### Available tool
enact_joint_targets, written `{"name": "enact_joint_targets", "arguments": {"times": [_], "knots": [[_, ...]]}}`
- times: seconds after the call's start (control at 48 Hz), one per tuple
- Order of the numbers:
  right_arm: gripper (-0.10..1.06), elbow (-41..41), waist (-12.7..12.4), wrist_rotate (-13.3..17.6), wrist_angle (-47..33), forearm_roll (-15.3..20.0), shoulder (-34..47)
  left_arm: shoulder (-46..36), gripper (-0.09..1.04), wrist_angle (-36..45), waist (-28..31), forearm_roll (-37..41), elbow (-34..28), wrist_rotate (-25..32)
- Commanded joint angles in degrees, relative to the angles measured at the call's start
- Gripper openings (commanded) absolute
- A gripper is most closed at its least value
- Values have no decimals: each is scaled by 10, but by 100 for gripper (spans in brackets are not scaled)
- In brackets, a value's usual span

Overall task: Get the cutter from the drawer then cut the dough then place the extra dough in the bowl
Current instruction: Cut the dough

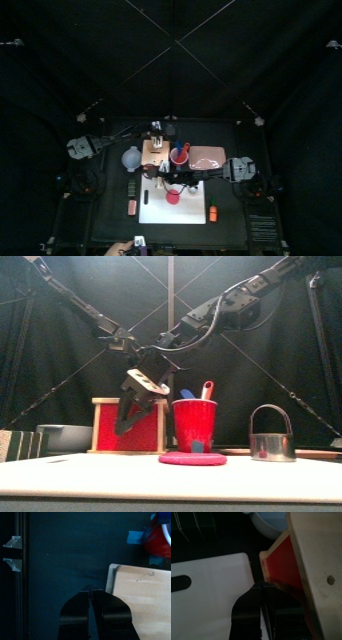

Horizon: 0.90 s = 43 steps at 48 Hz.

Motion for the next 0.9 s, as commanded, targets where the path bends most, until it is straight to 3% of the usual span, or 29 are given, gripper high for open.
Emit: {"name": "enact_joint_targets", "arguments": {"times": [0.021,0.354,0.583,0.896], "knots": [[30,-10,-7,0,11,2,-27,-9,44,-1,-1,-2,-3,-2],[30,-9,66,3,25,10,-98,-41,43,-62,38,-2,-2,-34],[30,46,106,4,47,87,-200,-81,44,-104,64,0,28,-60],[33,194,133,4,147,163,-366,-161,44,-157,76,-6,68,-61]]}}
